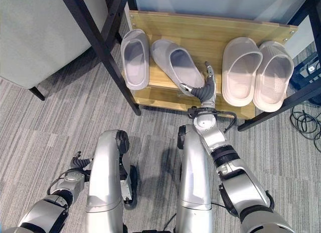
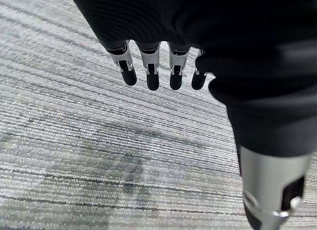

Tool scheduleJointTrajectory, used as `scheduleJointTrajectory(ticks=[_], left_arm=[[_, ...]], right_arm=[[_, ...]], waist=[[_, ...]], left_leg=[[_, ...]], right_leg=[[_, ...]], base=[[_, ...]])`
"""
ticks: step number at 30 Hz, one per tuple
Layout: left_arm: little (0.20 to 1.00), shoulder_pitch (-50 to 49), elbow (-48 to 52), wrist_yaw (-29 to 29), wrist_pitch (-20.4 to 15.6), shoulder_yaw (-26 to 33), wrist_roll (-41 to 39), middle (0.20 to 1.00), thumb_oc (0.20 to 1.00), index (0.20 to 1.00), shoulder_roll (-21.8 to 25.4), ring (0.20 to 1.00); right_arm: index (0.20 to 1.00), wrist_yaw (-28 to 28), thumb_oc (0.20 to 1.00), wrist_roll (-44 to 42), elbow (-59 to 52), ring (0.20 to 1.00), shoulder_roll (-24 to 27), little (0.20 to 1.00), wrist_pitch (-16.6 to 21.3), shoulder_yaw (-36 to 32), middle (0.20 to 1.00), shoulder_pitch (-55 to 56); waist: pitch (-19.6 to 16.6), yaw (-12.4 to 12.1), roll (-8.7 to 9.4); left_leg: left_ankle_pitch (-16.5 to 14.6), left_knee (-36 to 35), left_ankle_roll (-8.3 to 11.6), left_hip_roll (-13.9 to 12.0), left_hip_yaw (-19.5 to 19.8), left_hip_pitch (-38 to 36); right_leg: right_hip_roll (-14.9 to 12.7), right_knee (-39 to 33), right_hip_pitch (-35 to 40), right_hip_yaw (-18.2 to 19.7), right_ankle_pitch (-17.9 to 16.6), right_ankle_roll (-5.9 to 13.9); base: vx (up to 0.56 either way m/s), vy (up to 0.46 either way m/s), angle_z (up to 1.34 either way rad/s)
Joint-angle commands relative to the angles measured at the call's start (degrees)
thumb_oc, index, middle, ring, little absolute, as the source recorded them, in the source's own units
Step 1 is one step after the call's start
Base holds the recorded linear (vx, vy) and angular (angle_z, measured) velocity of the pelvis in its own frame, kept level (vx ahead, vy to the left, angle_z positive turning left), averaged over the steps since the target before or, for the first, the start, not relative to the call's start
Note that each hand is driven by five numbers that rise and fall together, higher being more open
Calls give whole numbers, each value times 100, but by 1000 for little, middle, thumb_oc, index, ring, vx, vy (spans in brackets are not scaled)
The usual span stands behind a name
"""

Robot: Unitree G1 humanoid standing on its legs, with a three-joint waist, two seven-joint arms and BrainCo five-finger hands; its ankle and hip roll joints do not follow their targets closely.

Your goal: Arrange the slippers neatly on the shoe rack.

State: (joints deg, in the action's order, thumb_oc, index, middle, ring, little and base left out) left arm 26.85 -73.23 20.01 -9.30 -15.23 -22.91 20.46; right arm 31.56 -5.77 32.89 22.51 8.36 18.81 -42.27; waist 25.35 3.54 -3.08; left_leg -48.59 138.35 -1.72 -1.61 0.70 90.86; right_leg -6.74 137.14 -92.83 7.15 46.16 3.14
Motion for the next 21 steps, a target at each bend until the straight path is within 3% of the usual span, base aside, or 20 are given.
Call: scheduleJointTrajectory(ticks=[1, 15, 21], left_arm=[[1000, -212, 102, 194, -82, 20, 278, 1000, 1000, 1000, -51, 1000], [1000, -411, 482, 375, -31, 64, 635, 1000, 1000, 1000, -58, 1000], [1000, -466, 656, 441, -14, 34, 788, 1000, 1000, 1000, -50, 1000]], right_arm=[[1000, -52, 1000, 221, -409, 1000, -41, 1000, 188, 146, 1000, -75], [1000, -140, 1000, 562, -2171, 1000, -348, 1000, 332, 232, 1000, 751], [1000, -474, 1000, 570, -2442, 1000, -525, 1000, 366, 694, 1000, 958]], waist=[[-289, -331, 86], [-219, -284, 85], [-147, -272, 81]], left_leg=[[227, 621, -203, 342, 146, -217], [270, 721, -220, 365, 87, -174], [299, 758, -214, 360, 72, -160]], right_leg=[[221, 277, 287, 669, -713, -368], [243, 432, 288, 678, -729, -392], [239, 464, 288, 658, -744, -393]], base=[[0, 0, 0], [1, -1, 0], [2, -3, 1]])
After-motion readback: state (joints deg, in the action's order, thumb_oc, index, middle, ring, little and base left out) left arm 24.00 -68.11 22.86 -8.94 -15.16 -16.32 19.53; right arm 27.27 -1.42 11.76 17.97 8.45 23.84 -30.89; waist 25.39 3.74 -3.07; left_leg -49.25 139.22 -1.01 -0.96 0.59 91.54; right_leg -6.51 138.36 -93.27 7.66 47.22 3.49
